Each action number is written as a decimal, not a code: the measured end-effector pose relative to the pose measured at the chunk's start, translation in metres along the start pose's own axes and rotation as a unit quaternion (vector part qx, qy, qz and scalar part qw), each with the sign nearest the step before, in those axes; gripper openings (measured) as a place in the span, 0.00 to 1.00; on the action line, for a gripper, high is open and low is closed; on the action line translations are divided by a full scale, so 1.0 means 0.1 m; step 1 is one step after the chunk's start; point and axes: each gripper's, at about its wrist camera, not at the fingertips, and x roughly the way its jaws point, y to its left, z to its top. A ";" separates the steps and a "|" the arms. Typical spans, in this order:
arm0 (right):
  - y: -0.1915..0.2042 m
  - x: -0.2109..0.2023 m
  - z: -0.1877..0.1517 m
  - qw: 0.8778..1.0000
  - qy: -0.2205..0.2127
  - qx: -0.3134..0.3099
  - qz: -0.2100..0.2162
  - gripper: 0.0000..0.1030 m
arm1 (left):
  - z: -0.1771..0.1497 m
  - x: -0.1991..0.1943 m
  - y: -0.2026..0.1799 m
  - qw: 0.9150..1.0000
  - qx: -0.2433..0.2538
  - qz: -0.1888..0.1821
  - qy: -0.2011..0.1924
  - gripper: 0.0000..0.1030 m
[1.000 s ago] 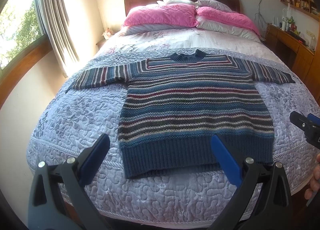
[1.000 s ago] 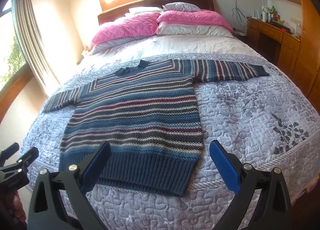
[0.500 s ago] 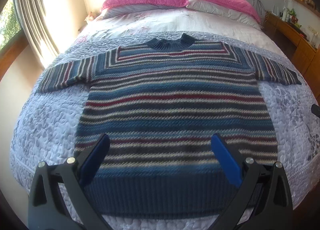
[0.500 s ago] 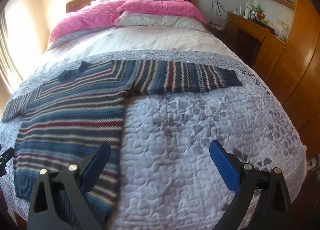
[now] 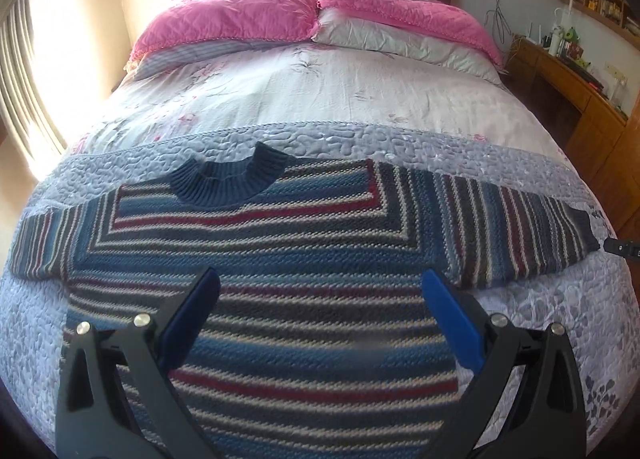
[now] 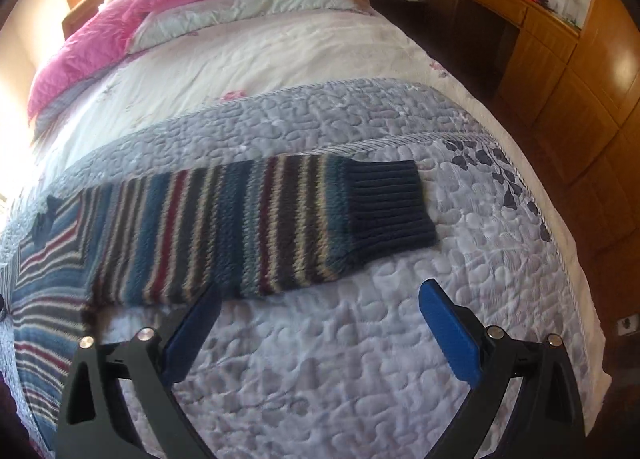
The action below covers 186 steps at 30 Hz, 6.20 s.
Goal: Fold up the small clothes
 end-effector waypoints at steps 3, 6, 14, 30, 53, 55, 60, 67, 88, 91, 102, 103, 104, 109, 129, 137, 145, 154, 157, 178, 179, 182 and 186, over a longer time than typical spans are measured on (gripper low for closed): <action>-0.31 0.27 0.17 1.000 0.023 0.008 -0.005 0.96 | 0.11 0.25 -0.19 1.000 0.003 0.002 0.006 0.97; -0.56 0.49 0.27 0.999 0.040 0.026 0.011 0.96 | 0.17 0.46 -0.33 1.000 0.003 0.003 0.015 0.97; -0.87 0.94 0.36 0.995 0.065 0.068 0.033 0.90 | 0.25 0.86 -0.50 0.999 -0.002 0.002 0.032 0.97; -0.54 0.63 0.48 1.000 -0.004 0.027 0.009 0.11 | 0.25 1.11 0.05 0.998 -0.029 0.039 0.049 0.97; 1.61 0.17 0.16 0.977 -0.006 -0.134 0.163 0.12 | 0.26 1.06 0.47 0.997 -0.045 0.003 0.062 0.97; 1.31 0.13 0.14 0.983 -0.008 -0.110 0.147 0.15 | 0.27 1.01 0.28 0.998 -0.035 -0.011 0.055 0.97; 0.41 0.16 -0.10 0.996 0.012 -0.071 0.061 0.19 | 0.34 1.01 -0.56 0.991 -0.013 -0.108 0.082 0.97; -0.63 0.42 -0.46 0.998 0.050 -0.007 0.030 0.17 | 0.30 1.20 -1.99 0.977 0.046 -0.171 0.117 0.96; -0.73 0.52 -0.44 0.998 0.033 -0.009 0.058 0.18 | 0.41 1.45 -2.76 0.960 0.046 -0.251 0.117 0.06; -0.70 0.50 -0.45 0.998 0.030 -0.003 0.053 0.20 | 0.52 1.26 -2.42 0.961 0.026 -0.258 0.091 0.06; 0.05 0.35 -0.42 0.994 0.020 -0.048 0.093 0.29 | 0.80 0.84 -0.58 0.980 -0.033 -0.190 0.044 0.05; 0.16 0.34 -0.39 0.993 0.019 -0.053 0.102 0.29 | 0.80 0.81 -0.41 0.982 -0.040 -0.182 0.041 0.05; 0.29 0.33 -0.38 0.992 0.018 -0.061 0.108 0.29 | 0.81 0.79 -0.23 0.983 -0.049 -0.171 0.036 0.05; 0.92 0.35 -0.32 0.986 0.019 -0.099 0.134 0.29 | 0.81 0.73 0.57 0.987 -0.086 -0.131 0.025 0.05; 2.74 0.67 -0.35 0.964 0.060 -0.181 0.185 0.30 | 0.49 1.52 2.19 0.984 -0.157 -0.041 0.079 0.07; 2.64 0.85 -0.43 0.967 0.079 -0.157 0.184 0.42 | 0.26 1.53 2.47 0.982 -0.168 0.007 0.085 0.20; 2.79 0.37 -0.41 0.962 0.040 -0.174 0.204 0.42 | 0.35 1.06 2.17 0.988 -0.133 -0.051 0.060 0.35; 2.99 0.69 -0.56 0.964 0.071 -0.173 0.190 0.42 | 0.11 1.52 1.91 0.984 -0.111 -0.056 0.124 0.34; 2.95 0.77 -0.55 0.964 0.076 -0.153 0.205 0.43 | 0.07 1.59 1.89 0.987 -0.095 -0.054 0.118 0.36; 3.11 0.35 -0.82 0.968 0.079 -0.143 0.191 0.48 | -0.10 0.90 2.44 0.991 -0.105 -0.003 0.087 0.55; 3.17 0.36 -0.85 0.967 0.083 -0.148 0.189 0.48 | -0.15 0.86 2.56 0.990 -0.111 0.002 0.092 0.55; 3.31 0.37 -0.92 0.966 0.088 -0.154 0.188 0.48 | -0.27 0.77 2.96 0.988 -0.120 0.030 0.095 0.55; 3.48 0.37 -0.94 0.965 0.089 -0.163 0.187 0.51 | -0.46 0.62 3.60 0.981 -0.158 0.060 0.096 0.57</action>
